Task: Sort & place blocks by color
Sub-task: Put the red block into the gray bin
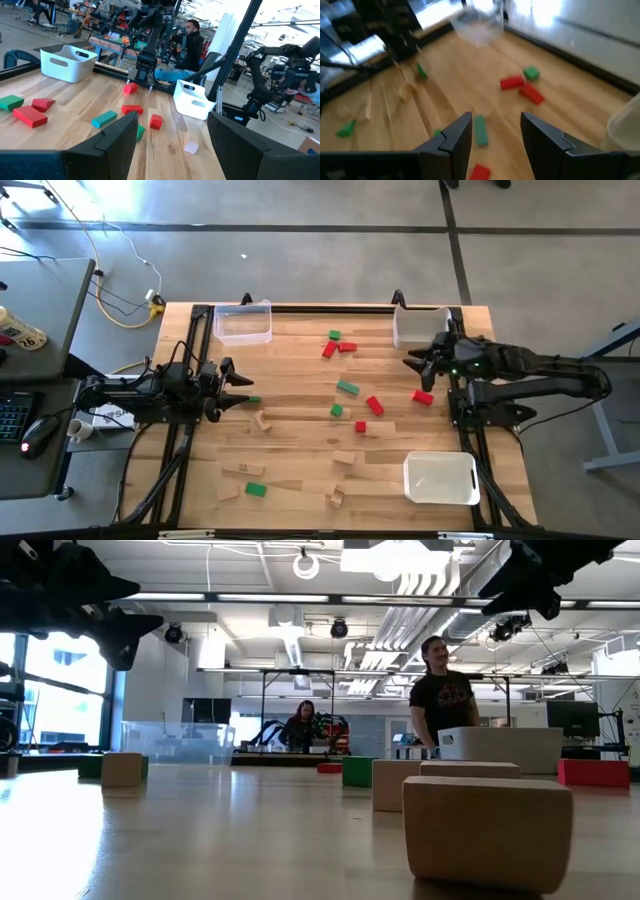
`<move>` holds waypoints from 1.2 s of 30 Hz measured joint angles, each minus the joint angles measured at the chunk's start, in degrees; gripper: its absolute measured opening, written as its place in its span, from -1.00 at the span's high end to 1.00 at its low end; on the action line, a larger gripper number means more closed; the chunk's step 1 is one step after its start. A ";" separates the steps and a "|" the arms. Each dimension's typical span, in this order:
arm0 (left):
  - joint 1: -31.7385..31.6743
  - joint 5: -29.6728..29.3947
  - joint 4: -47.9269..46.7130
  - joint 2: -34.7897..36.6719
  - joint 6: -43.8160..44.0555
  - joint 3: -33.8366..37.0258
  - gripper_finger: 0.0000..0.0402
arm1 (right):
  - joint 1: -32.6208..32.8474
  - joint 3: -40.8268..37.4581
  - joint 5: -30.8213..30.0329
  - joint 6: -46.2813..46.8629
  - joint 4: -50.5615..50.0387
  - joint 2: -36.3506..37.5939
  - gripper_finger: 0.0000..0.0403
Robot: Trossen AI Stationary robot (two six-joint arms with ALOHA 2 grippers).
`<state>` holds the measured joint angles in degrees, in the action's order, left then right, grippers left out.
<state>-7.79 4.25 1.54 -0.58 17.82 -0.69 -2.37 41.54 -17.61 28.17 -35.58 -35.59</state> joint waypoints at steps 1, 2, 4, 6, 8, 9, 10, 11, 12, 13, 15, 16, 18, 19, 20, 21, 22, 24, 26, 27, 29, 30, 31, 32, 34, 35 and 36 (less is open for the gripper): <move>0.00 0.00 0.00 -0.02 0.00 0.00 -0.13 | 0.00 0.81 0.70 1.05 -1.76 -1.14 0.23; 0.00 -0.01 -0.01 0.00 0.00 0.00 -0.13 | 0.00 1.54 1.46 2.36 -3.33 -2.24 0.23; 0.00 0.00 0.00 0.00 0.00 0.00 -0.13 | 0.00 2.64 2.85 5.72 -6.10 -4.33 0.23; 0.01 0.02 0.00 -0.01 0.00 0.00 -0.13 | 0.00 3.41 4.53 8.12 -8.12 -6.39 0.23; 0.00 0.02 0.00 -0.02 0.00 0.00 -0.13 | 0.00 4.01 6.01 9.26 -9.40 -8.28 0.23; 0.00 0.02 0.00 0.00 0.00 0.00 -0.13 | 0.00 4.29 6.60 9.36 -9.77 -9.18 0.23; 0.00 0.02 0.00 0.00 0.00 0.00 -0.13 | 0.00 4.48 7.32 9.39 -9.85 -10.06 0.23; 0.00 0.02 0.00 -0.01 0.00 0.00 -0.13 | 0.00 4.62 7.40 9.37 -9.87 -10.97 0.23; 0.00 0.02 0.00 -0.01 0.00 0.00 -0.13 | 0.00 4.74 7.63 9.41 -9.87 -11.82 0.22; 0.01 0.02 0.00 -0.01 0.00 0.00 -0.13 | 0.00 4.91 7.85 9.39 -9.99 -12.75 0.22; 0.00 0.02 -0.02 -0.02 0.00 0.00 -0.13 | 0.00 5.30 9.13 9.39 -9.96 -14.49 0.20; 0.01 0.02 0.00 -0.01 0.00 0.00 -0.13 | 0.00 5.47 9.39 9.37 -9.87 -15.39 0.18; 0.00 0.02 0.00 0.00 0.00 0.00 -0.13 | 0.00 5.69 9.92 9.37 -9.74 -17.06 0.13; 0.02 0.02 0.00 0.00 0.00 0.00 -0.13 | 0.00 5.76 10.44 9.38 -9.62 -17.76 0.10; 0.00 0.02 -0.02 -0.02 0.00 0.00 -0.13 | 0.00 5.97 10.83 9.38 -9.64 -18.49 0.06; 0.02 0.02 -0.02 -0.01 0.00 0.00 -0.13 | 0.00 6.29 11.27 9.35 -9.64 -19.24 0.02; 0.00 0.02 -0.01 -0.02 0.00 0.00 -0.13 | 0.00 6.61 11.85 9.23 -9.60 -19.95 -0.01; 0.01 0.02 -0.01 0.00 0.02 0.00 -0.13 | 0.00 7.64 12.69 9.07 -9.84 -21.45 -0.07; 0.02 0.02 0.00 -0.02 0.09 0.00 -0.13 | 0.00 9.40 14.67 8.81 -10.65 -23.26 -0.10; 0.00 0.02 -0.02 0.00 0.07 0.00 -0.13 | 0.00 10.52 14.98 8.42 -11.55 -24.29 -0.11; 0.02 0.03 -0.01 -0.01 0.04 0.00 -0.13 | 0.00 13.19 14.92 7.69 -14.59 -26.62 -0.11; 0.02 0.02 0.00 -0.01 0.07 0.00 -0.13 | 0.00 14.59 14.84 7.39 -16.40 -27.87 -0.11; 0.00 0.02 -0.01 0.00 0.07 0.00 -0.13 | 0.00 15.91 14.72 6.78 -18.42 -29.17 -0.11; 0.01 0.03 0.00 -0.01 0.04 0.00 -0.13 | 0.00 17.05 14.70 6.01 -20.61 -30.34 -0.12; 0.02 0.04 0.00 0.00 0.04 0.00 -0.13 | 0.00 18.99 14.69 4.63 -24.28 -32.66 -0.12; 0.00 0.02 0.00 0.00 0.04 0.00 -0.13 | 0.00 19.60 14.67 4.43 -25.88 -33.65 -0.12; 0.02 0.02 0.00 -0.01 0.04 0.00 -0.13 | 0.00 19.92 14.69 4.38 -27.25 -34.56 -0.12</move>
<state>-7.77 4.27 1.54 -0.59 17.87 -0.69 -2.37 61.46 -2.92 32.56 -62.83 -70.15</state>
